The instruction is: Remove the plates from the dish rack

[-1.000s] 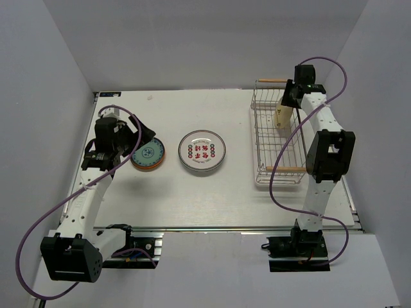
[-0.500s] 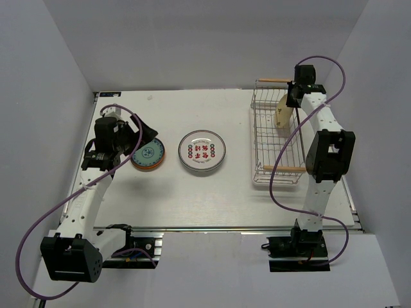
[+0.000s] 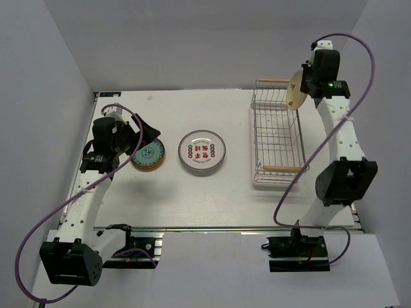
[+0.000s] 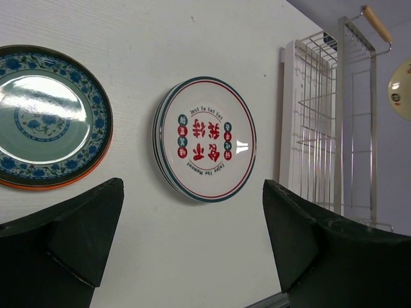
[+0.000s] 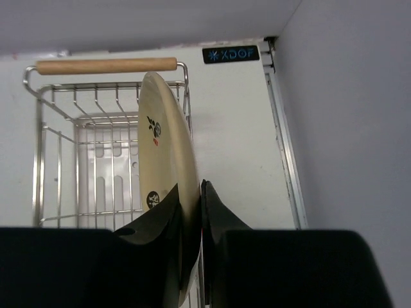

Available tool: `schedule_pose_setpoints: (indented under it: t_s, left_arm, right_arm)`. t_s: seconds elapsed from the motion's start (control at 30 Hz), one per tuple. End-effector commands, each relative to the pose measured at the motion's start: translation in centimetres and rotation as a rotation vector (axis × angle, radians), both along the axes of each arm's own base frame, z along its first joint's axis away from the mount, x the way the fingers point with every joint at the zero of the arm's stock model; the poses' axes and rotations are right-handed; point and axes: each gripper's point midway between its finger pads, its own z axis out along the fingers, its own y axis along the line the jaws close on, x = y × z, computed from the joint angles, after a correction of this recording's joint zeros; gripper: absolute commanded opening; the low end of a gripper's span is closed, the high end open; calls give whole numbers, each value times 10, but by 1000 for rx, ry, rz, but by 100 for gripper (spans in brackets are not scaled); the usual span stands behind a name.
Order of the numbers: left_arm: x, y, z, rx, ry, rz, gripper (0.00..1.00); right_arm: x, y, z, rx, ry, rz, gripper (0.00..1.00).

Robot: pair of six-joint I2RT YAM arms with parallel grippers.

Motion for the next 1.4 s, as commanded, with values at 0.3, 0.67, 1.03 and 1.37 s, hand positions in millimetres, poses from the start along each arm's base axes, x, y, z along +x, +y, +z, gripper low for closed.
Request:
schedule_pose_setpoints:
  t_s: [0.3, 0.67, 1.03, 1.37]
  left_arm:
    - [-15, -52, 31, -117, -116, -338, 98]
    - [-19, -110, 12, -195, -85, -613, 98]
    - [-26, -139, -17, -168, 13, -688, 66]
    - [-27, -142, -23, -132, 42, -668, 6]
  right_arm:
    - [-106, 130, 39, 506, -98, 525, 0]
    - [-197, 260, -17, 916, 240, 964, 0]
    - [-216, 328, -38, 962, 415, 1104, 0]
    - [-225, 339, -39, 973, 410, 1132, 1]
